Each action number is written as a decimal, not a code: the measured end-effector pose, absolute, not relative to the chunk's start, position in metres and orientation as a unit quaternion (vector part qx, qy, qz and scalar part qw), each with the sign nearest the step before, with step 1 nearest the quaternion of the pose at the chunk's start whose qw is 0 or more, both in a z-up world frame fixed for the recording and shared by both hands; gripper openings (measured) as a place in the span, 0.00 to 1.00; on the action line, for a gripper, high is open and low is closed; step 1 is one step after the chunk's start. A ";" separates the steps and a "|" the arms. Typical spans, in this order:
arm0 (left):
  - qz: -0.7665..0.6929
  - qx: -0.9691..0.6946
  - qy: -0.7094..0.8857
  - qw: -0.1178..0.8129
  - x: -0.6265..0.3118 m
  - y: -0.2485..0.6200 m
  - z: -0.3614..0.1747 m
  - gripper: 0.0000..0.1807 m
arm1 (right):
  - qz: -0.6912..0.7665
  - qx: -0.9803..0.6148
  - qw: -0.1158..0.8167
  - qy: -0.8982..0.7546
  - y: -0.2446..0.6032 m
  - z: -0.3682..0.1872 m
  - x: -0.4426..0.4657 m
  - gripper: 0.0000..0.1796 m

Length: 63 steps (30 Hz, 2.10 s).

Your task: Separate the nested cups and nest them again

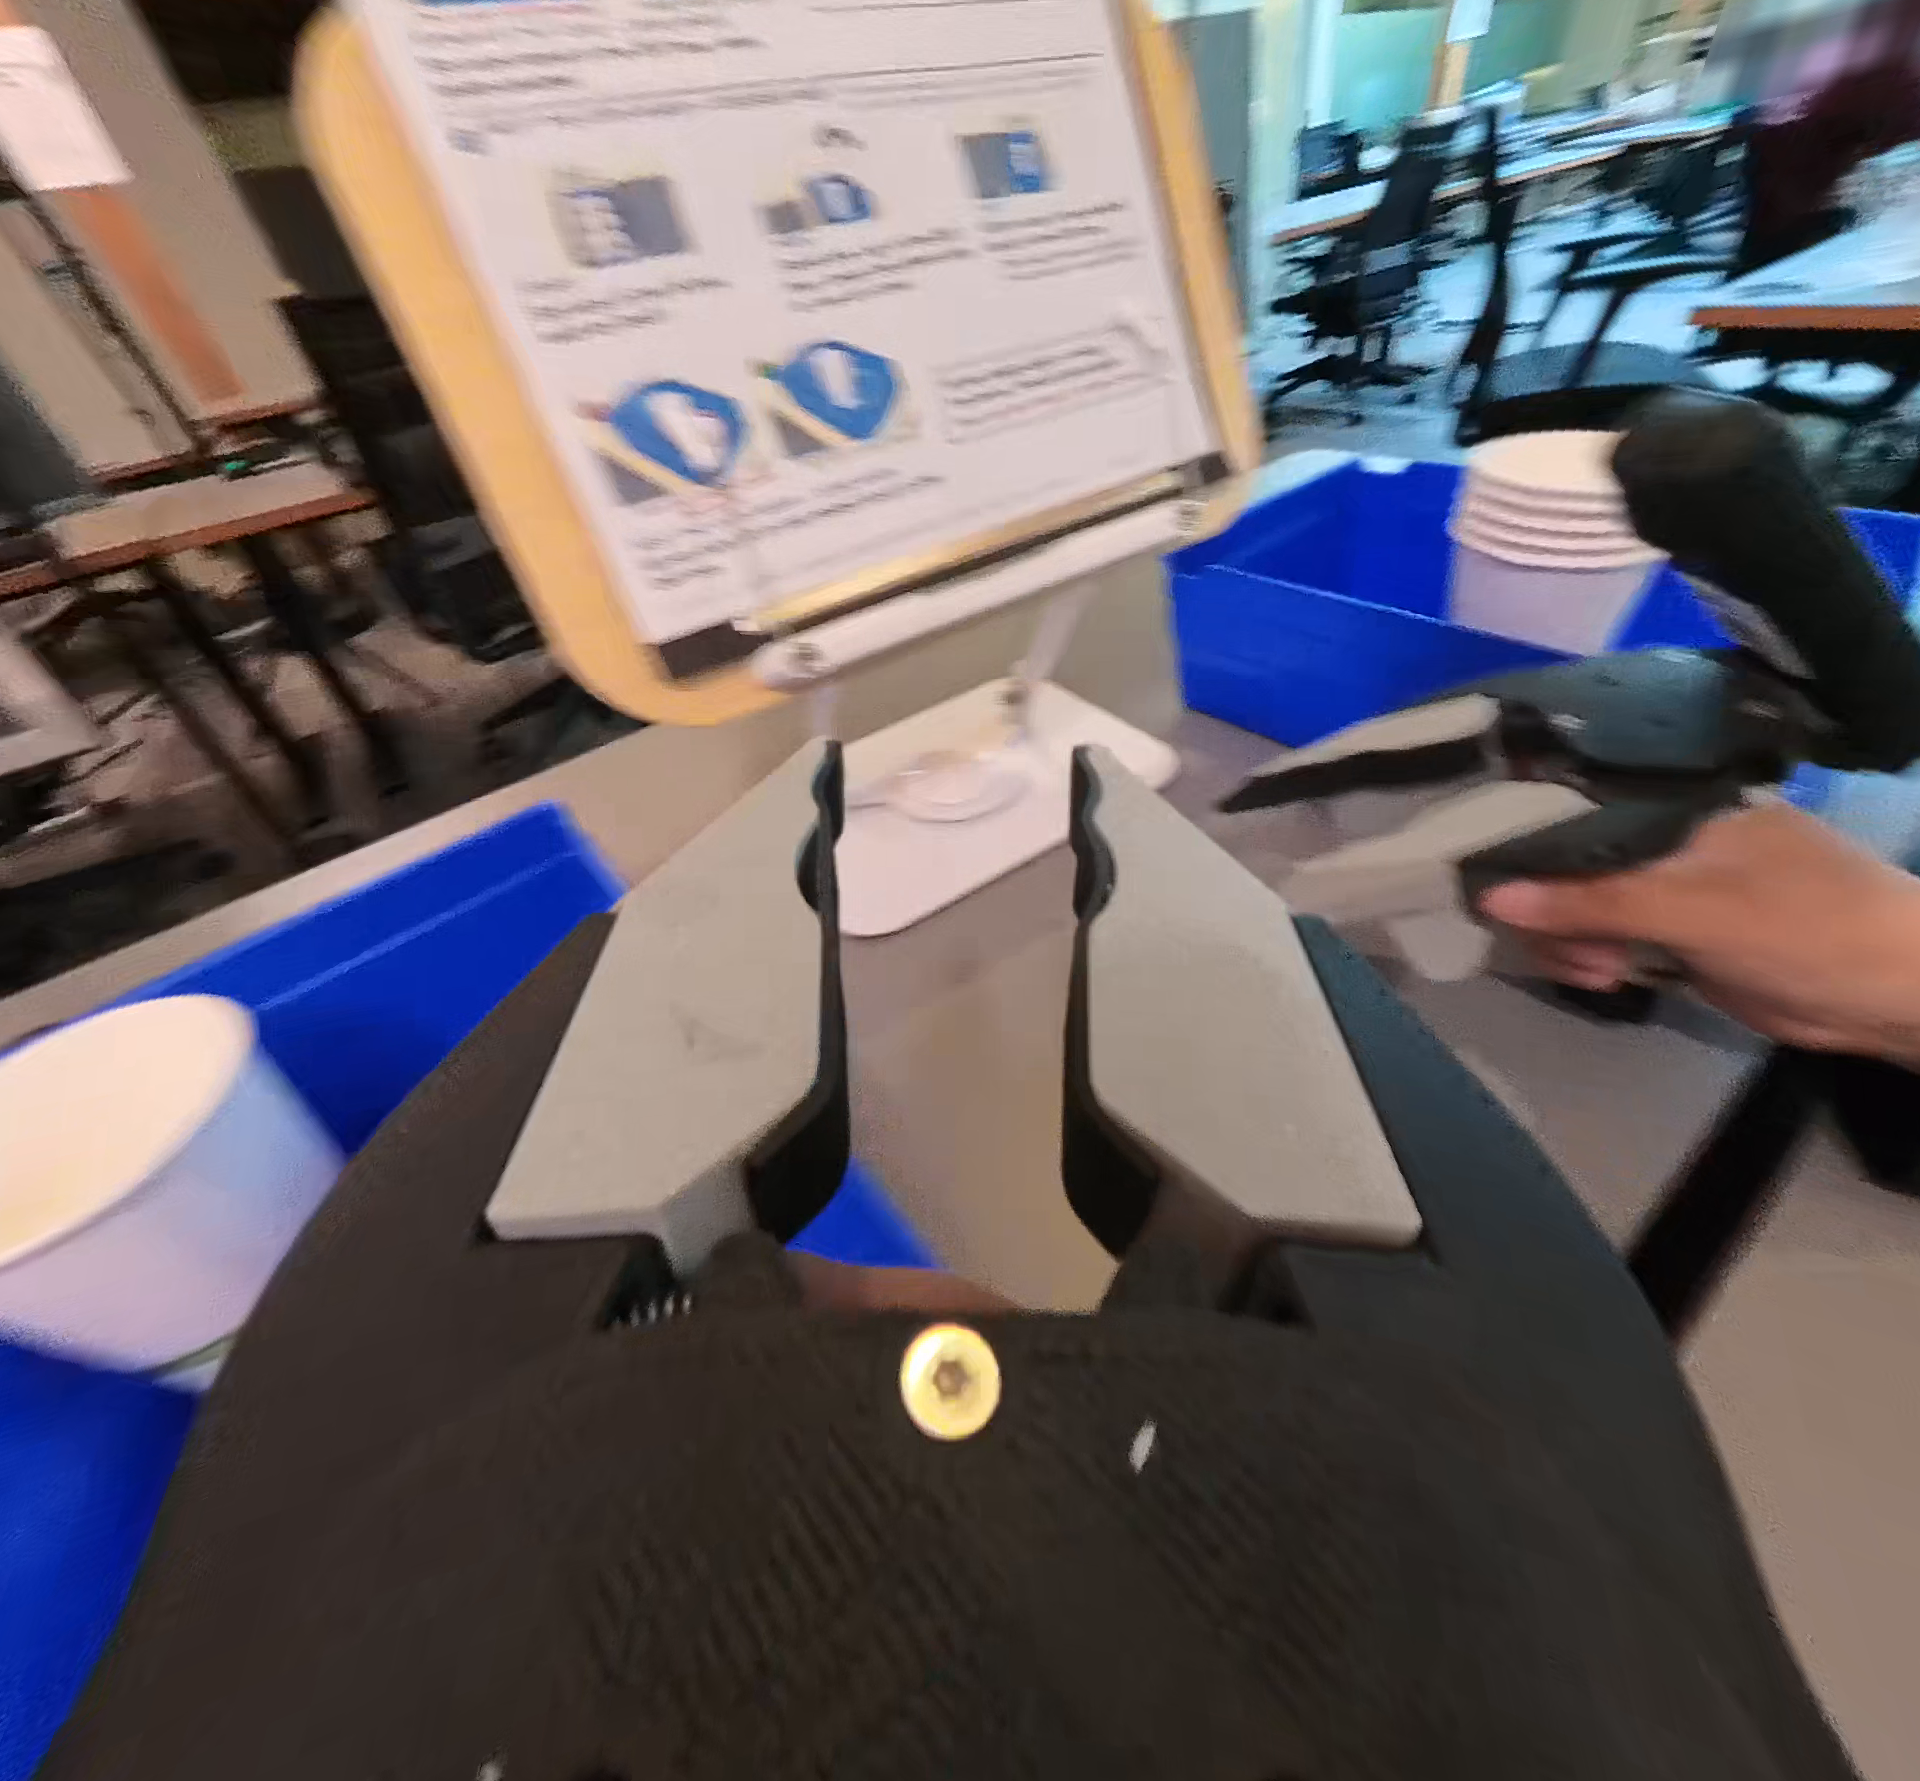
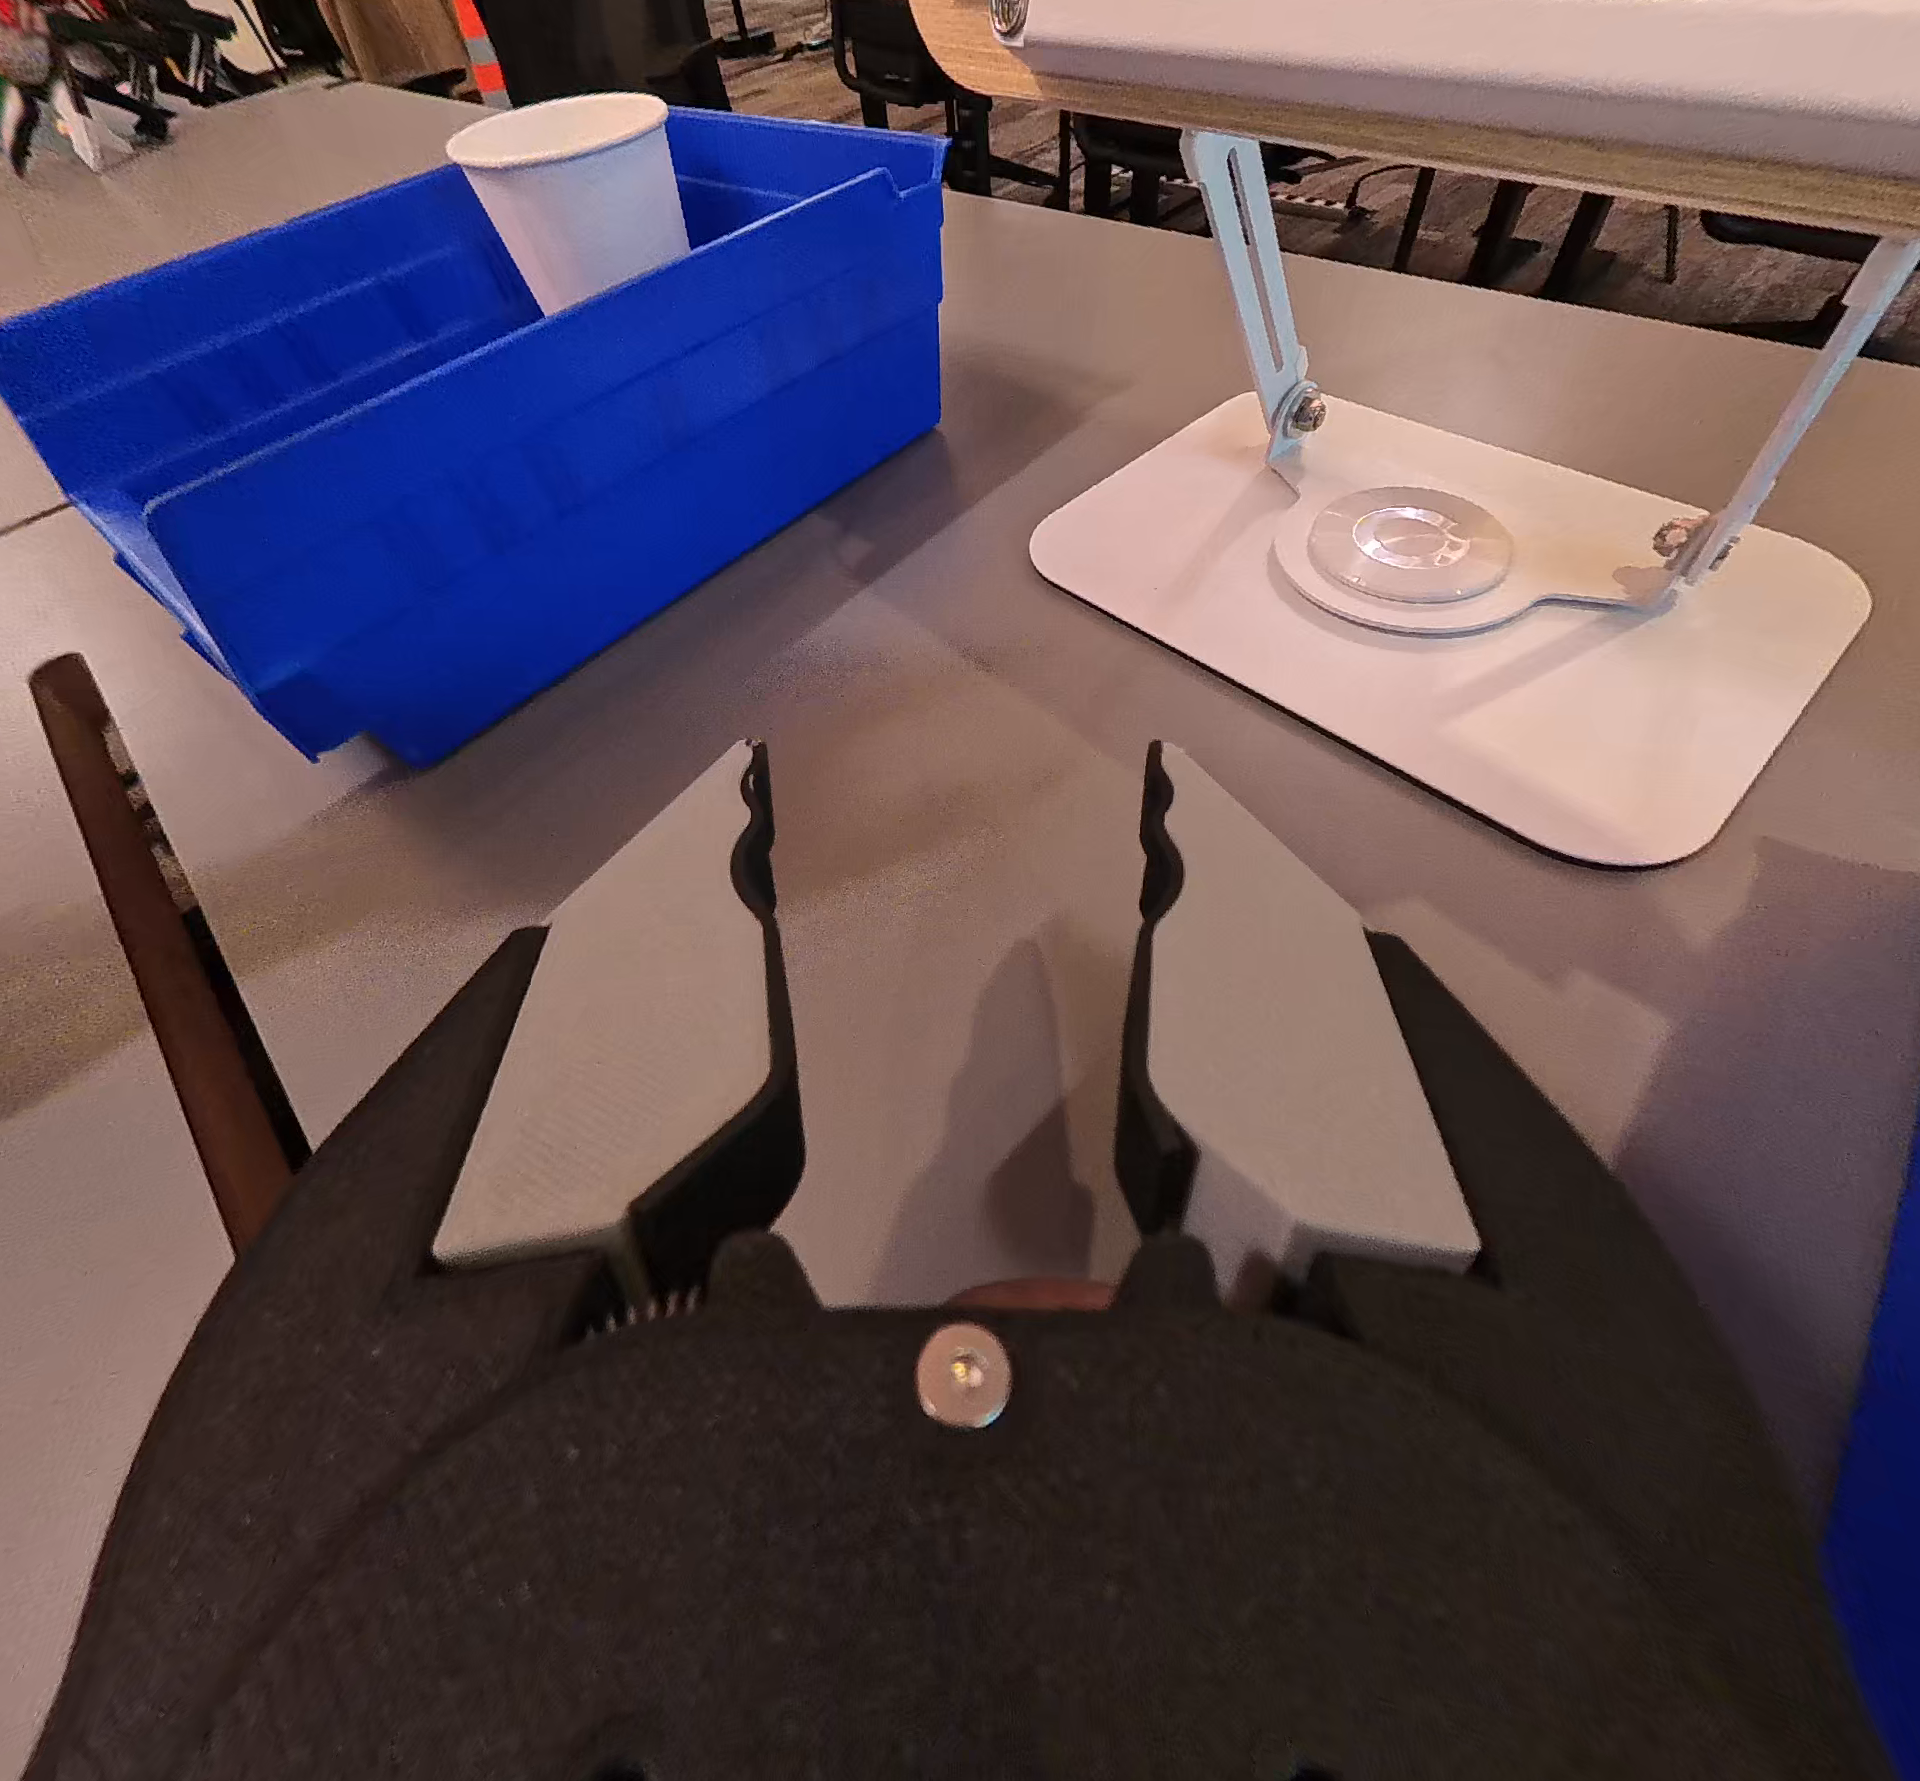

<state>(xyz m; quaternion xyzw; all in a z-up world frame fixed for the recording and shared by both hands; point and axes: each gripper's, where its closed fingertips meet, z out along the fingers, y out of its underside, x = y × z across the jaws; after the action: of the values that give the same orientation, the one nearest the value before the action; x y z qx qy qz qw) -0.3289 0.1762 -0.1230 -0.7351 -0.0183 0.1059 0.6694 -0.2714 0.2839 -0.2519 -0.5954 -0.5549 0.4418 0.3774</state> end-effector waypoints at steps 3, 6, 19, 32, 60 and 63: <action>0.136 -0.763 -0.074 0.628 -0.391 0.164 -0.112 0.23 | 0.446 -0.595 0.375 -0.553 0.282 -0.251 -0.273 0.38; 0.184 -0.794 -0.121 0.566 -0.454 0.152 -0.122 0.25 | 0.448 -0.593 0.372 -0.556 0.278 -0.251 -0.274 0.38; 0.230 -0.904 -0.146 0.330 -0.551 0.140 -0.228 0.03 | 0.452 -0.600 0.359 -0.554 0.277 -0.253 -0.274 0.38; 0.331 -0.857 -0.005 0.395 -0.473 0.134 -0.162 0.00 | 0.489 -0.594 0.350 -0.535 0.276 -0.238 -0.270 0.35; 0.419 -0.759 0.337 0.368 -0.234 0.224 -0.250 0.00 | 0.498 -0.565 0.348 -0.558 0.254 -0.217 -0.257 0.02; 0.452 -0.747 0.328 0.360 -0.231 0.232 -0.252 0.00 | 0.474 -0.577 0.366 -0.555 0.262 -0.221 -0.258 0.00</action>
<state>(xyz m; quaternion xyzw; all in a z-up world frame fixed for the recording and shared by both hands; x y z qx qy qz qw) -0.2312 0.2319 -0.2520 -0.7473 0.3279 0.4524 0.3596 -0.2576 0.2615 -0.2206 -0.5773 -0.5548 0.4743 0.3660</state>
